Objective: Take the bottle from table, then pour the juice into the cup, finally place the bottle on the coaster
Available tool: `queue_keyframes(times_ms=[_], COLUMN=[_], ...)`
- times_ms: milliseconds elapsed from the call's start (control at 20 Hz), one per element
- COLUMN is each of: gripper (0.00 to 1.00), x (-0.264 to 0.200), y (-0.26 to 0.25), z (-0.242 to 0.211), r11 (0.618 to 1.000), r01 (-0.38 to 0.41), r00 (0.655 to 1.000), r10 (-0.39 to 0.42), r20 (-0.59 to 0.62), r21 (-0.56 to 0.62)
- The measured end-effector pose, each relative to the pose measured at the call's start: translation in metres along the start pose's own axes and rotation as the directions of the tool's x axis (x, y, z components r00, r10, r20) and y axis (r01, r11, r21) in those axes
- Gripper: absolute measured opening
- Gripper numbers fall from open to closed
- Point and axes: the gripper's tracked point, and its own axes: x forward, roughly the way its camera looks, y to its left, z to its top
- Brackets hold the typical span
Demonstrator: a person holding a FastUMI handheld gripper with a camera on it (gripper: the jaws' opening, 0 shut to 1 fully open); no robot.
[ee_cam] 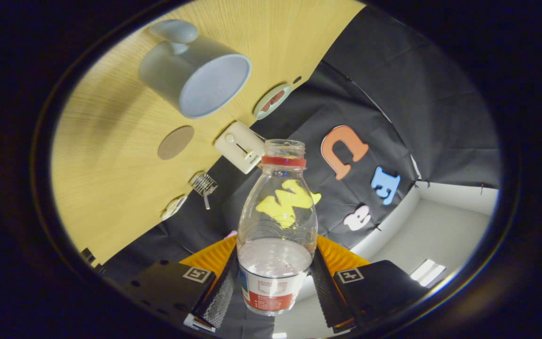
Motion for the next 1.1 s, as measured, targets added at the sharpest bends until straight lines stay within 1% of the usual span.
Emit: queue_keyframes(times_ms=[250, 500, 650, 750, 900, 1100], gripper=[0.82, 0.81, 0.81, 0.81, 0.81, 0.81], x=[-0.001, -0.007, -0.014, -0.016, -0.018, -0.018], y=[-0.012, -0.027, -0.038, -0.035, -0.028, -0.019], z=[-0.001, 0.000, 0.000, -0.003, -0.010, -0.018], r11=[0.997, 0.989, 0.979, 0.977, 0.983, 0.984], r01=[0.054, 0.124, 0.183, 0.196, 0.177, 0.165], r00=[0.999, 0.992, 0.983, 0.981, 0.984, 0.986], r10=[-0.054, -0.124, -0.183, -0.196, -0.178, -0.163], r20=[-0.003, 0.004, 0.003, -0.001, -0.015, -0.022], r21=[-0.056, -0.077, -0.092, -0.090, -0.056, 0.067])
